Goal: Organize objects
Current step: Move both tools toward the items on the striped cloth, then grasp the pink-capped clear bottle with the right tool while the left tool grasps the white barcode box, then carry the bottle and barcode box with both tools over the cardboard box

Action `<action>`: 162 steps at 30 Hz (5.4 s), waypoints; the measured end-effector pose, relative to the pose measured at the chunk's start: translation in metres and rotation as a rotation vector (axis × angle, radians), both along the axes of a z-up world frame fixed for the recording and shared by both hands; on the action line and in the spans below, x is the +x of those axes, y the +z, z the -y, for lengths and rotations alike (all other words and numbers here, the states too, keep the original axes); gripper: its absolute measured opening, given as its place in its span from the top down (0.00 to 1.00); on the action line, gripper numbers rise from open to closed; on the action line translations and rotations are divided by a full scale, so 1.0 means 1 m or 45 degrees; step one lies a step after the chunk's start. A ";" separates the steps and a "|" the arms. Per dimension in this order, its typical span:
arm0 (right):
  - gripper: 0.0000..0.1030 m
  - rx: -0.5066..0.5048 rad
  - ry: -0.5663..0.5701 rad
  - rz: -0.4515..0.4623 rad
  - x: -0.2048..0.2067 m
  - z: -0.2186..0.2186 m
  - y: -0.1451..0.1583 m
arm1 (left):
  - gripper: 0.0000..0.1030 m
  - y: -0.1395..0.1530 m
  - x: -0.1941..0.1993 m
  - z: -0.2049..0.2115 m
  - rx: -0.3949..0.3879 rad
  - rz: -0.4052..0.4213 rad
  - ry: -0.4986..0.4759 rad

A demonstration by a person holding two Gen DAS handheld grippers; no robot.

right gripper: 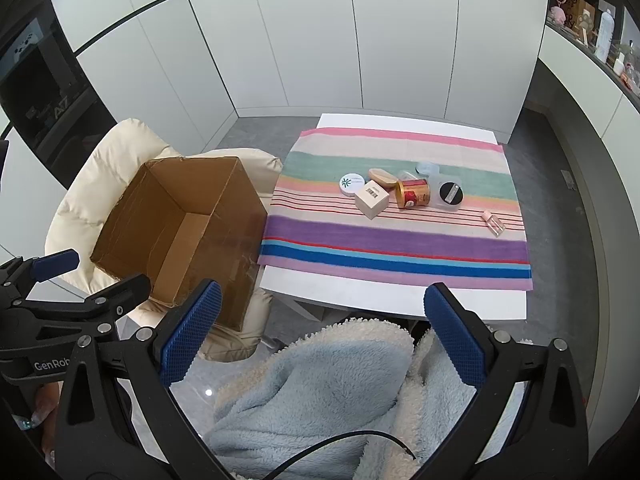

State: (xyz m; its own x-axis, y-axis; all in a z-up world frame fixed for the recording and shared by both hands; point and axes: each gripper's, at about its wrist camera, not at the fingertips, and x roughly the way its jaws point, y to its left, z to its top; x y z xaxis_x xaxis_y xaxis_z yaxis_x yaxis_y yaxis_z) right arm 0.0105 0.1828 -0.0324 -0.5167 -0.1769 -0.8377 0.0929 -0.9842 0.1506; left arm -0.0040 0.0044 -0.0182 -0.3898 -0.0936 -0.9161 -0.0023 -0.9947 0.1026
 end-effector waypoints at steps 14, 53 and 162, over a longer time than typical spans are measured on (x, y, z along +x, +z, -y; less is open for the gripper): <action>0.00 -0.002 0.000 0.003 0.000 0.000 -0.001 | 0.00 -0.002 -0.001 -0.001 0.006 0.012 0.001; 0.00 -0.011 -0.200 -0.011 -0.002 -0.115 -0.016 | 0.00 -0.032 -0.030 -0.075 0.089 0.023 -0.071; 0.35 0.242 -0.368 -0.059 -0.234 -0.211 -0.102 | 0.47 -0.132 -0.276 -0.196 -0.206 -0.167 -0.031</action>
State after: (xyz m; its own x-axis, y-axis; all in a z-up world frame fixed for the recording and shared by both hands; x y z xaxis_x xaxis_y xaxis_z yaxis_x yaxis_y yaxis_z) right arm -0.2233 0.3937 -0.1342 -0.5609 0.1394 -0.8161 -0.1913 -0.9809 -0.0360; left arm -0.2798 0.2007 -0.1506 -0.5088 -0.2243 -0.8312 -0.0019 -0.9652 0.2617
